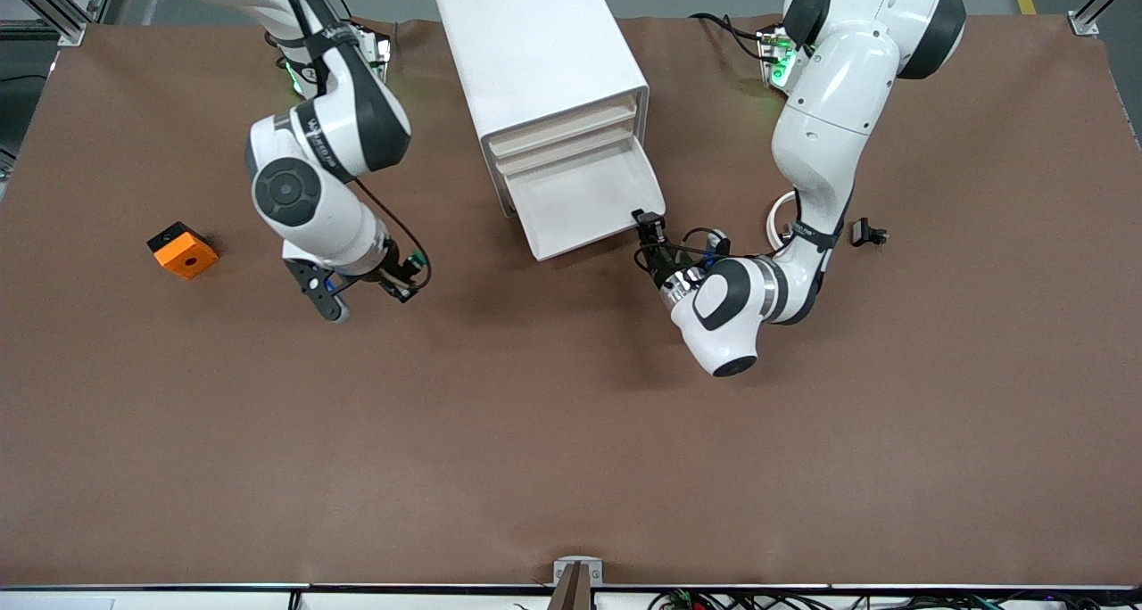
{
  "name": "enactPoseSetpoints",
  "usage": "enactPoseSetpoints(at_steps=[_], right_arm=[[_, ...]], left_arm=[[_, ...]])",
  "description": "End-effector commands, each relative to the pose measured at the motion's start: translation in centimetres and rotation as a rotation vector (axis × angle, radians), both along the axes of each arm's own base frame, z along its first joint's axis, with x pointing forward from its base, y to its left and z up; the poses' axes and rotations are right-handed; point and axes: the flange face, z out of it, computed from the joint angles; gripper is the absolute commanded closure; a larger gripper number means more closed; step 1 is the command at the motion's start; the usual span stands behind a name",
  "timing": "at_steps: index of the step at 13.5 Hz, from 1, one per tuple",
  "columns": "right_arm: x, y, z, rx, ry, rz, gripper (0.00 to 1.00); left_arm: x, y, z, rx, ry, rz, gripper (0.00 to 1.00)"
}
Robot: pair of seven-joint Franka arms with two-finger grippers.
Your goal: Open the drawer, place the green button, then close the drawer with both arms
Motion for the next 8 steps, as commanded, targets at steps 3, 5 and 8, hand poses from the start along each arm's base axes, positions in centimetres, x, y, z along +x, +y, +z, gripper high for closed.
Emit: enactPoseSetpoints(at_steps=[3, 5, 8], right_arm=[[-2.2, 6.6, 2.6, 0.0, -0.012, -0.118, 1.0], [-3.2, 10.0, 3.7, -0.011, -0.004, -0.155, 1.0], [-5.3, 14.5, 3.6, -0.017, -0.009, -0.226, 1.0]], left_arm=[[2.1, 1.2, -0.2, -0.012, -0.042, 0.022, 0.82], [2.1, 1.1, -0.1, -0.011, -0.043, 0.021, 0.82], [2.1, 1.1, -0.2, -0.011, -0.041, 0.021, 0.72]])
